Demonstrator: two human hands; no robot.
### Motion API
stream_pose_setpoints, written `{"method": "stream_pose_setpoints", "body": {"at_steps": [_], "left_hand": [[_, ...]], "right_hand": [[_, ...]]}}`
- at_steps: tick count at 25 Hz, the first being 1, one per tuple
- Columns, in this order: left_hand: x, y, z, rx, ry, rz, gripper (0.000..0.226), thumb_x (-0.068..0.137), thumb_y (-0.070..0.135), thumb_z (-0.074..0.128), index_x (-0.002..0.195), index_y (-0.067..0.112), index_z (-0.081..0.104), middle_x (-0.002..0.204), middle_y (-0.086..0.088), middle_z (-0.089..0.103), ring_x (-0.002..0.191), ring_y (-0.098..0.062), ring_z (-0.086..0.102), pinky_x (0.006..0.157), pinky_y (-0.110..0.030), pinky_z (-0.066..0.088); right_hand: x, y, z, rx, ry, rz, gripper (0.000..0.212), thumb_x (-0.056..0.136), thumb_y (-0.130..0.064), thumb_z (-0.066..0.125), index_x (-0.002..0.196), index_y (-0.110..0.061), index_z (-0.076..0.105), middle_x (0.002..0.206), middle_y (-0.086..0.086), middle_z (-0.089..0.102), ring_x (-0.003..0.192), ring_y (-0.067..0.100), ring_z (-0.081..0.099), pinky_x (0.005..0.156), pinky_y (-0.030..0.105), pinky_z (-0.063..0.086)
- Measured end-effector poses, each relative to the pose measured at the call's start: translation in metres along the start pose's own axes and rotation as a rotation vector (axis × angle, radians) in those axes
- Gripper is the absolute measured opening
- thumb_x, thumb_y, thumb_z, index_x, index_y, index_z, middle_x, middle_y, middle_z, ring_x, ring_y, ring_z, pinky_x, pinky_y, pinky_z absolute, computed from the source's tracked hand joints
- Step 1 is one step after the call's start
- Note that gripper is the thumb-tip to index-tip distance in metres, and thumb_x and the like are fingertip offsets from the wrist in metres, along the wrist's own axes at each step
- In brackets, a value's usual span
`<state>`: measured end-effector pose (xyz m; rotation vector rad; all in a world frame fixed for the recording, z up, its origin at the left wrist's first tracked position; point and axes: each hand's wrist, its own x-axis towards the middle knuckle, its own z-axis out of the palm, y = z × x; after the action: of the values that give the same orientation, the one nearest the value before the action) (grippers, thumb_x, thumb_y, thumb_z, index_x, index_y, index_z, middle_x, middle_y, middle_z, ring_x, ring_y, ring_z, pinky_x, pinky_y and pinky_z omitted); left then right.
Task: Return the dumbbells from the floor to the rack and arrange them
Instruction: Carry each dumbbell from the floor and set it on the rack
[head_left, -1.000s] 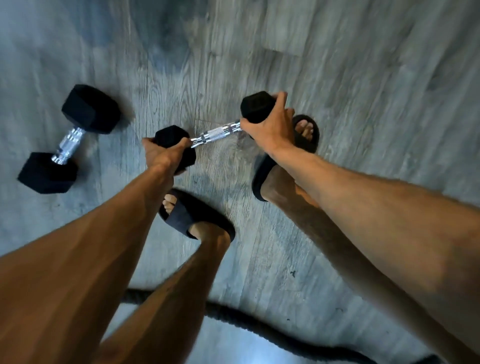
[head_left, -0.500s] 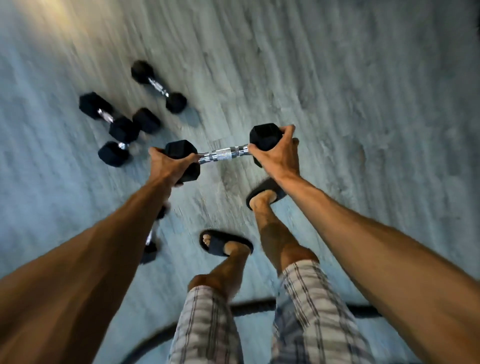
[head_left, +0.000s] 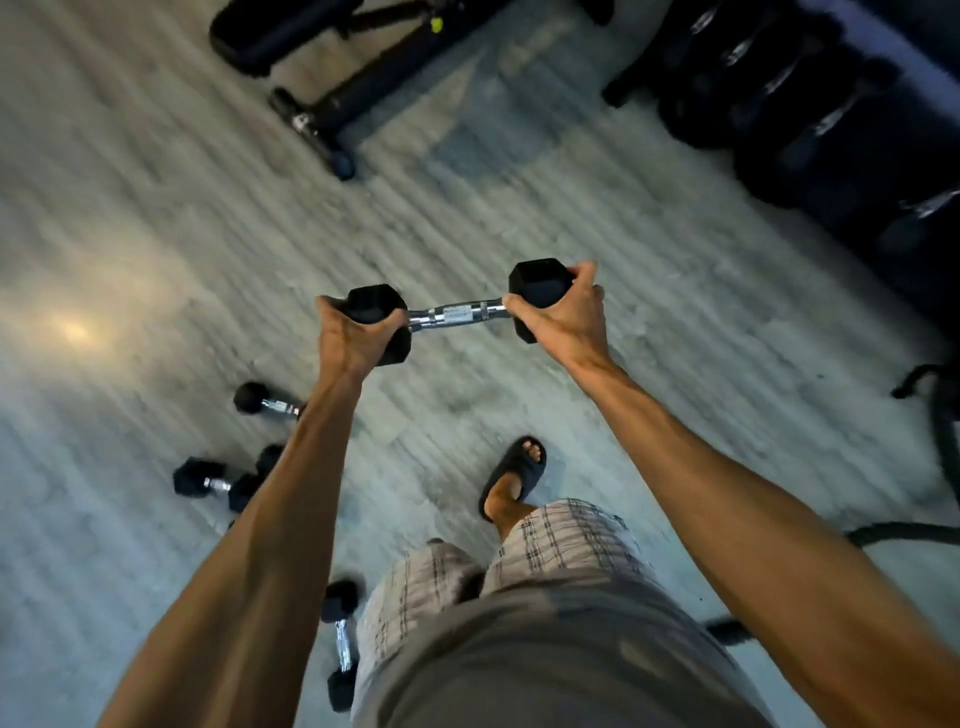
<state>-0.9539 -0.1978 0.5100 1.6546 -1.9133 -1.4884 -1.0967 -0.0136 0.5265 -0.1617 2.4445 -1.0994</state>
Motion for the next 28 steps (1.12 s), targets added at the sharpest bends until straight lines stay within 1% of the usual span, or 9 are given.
{"method": "stream_pose_setpoints", "body": {"at_steps": [4,6,8,12,17,20,23,25,28], "left_hand": [[0.025,0.091,0.055,0.032,-0.102,0.091,0.059,0.073,0.023,0.082,0.106,0.011,0.034,0.099,-0.005,0.052,0.083,-0.017,0.055,0.070,-0.027,0.042],[0.046,0.126,0.086,0.050,-0.142,0.156,0.060,0.073,0.021,0.082,0.105,0.010,0.033,0.100,-0.006,0.051,0.085,-0.017,0.055,0.071,-0.034,0.046],[0.067,0.150,0.118,0.055,-0.200,0.186,0.061,0.074,0.018,0.082,0.104,0.010,0.029,0.101,-0.007,0.048,0.088,-0.016,0.053,0.075,-0.038,0.047],[0.118,0.200,0.184,0.154,-0.331,0.176,0.065,0.068,0.030,0.084,0.104,0.013,0.033,0.100,-0.005,0.054,0.092,-0.021,0.061,0.076,-0.039,0.050],[0.179,0.276,0.256,0.258,-0.476,0.195,0.069,0.058,0.042,0.085,0.104,0.010,0.044,0.091,-0.005,0.064,0.084,-0.020,0.067,0.066,-0.033,0.053],[0.211,0.329,0.304,0.320,-0.564,0.237,0.064,0.053,0.045,0.083,0.098,0.011,0.052,0.082,-0.007,0.067,0.074,-0.023,0.069,0.048,-0.026,0.049],[0.237,0.374,0.359,0.378,-0.647,0.273,0.075,0.050,0.050,0.080,0.106,0.007,0.054,0.085,-0.009,0.069,0.069,-0.022,0.068,0.035,-0.019,0.039],[0.251,0.395,0.394,0.429,-0.665,0.249,0.077,0.045,0.053,0.079,0.105,0.009,0.059,0.088,-0.009,0.071,0.070,-0.020,0.069,0.033,-0.017,0.039],[0.282,0.423,0.472,0.494,-0.684,0.245,0.079,0.038,0.059,0.077,0.100,0.012,0.065,0.087,-0.010,0.073,0.071,-0.020,0.071,0.035,-0.020,0.046]], "right_hand": [[0.059,-0.018,-0.062,0.068,0.131,0.027,0.073,0.058,-0.054,0.079,0.110,-0.020,0.040,0.112,0.005,0.052,0.086,0.018,0.061,0.072,0.038,0.058],[0.092,-0.022,-0.085,0.102,0.189,0.058,0.075,0.053,-0.058,0.078,0.108,-0.022,0.040,0.110,0.005,0.056,0.083,0.017,0.064,0.067,0.041,0.060],[0.121,-0.022,-0.101,0.113,0.229,0.102,0.078,0.050,-0.060,0.078,0.108,-0.023,0.041,0.109,0.005,0.057,0.083,0.017,0.064,0.067,0.041,0.060],[0.188,-0.020,-0.126,0.130,0.299,0.193,0.079,0.048,-0.062,0.078,0.104,-0.024,0.037,0.107,0.005,0.057,0.081,0.019,0.065,0.062,0.042,0.060],[0.268,-0.024,-0.151,0.162,0.398,0.292,0.079,0.046,-0.065,0.076,0.100,-0.021,0.038,0.102,0.007,0.059,0.087,0.021,0.064,0.068,0.042,0.059],[0.319,-0.027,-0.171,0.198,0.468,0.340,0.091,0.042,-0.074,0.079,0.101,-0.013,0.046,0.097,0.011,0.059,0.084,0.024,0.061,0.070,0.040,0.058],[0.363,-0.034,-0.197,0.206,0.528,0.445,0.081,0.055,-0.055,0.083,0.109,-0.010,0.043,0.107,0.012,0.054,0.092,0.029,0.057,0.077,0.044,0.056],[0.392,-0.034,-0.213,0.222,0.553,0.474,0.082,0.052,-0.057,0.080,0.108,-0.012,0.041,0.109,0.013,0.055,0.094,0.031,0.059,0.078,0.045,0.057],[0.454,-0.016,-0.244,0.242,0.562,0.529,0.086,0.045,-0.065,0.076,0.104,-0.015,0.039,0.106,0.012,0.056,0.090,0.031,0.062,0.069,0.047,0.060]]}}
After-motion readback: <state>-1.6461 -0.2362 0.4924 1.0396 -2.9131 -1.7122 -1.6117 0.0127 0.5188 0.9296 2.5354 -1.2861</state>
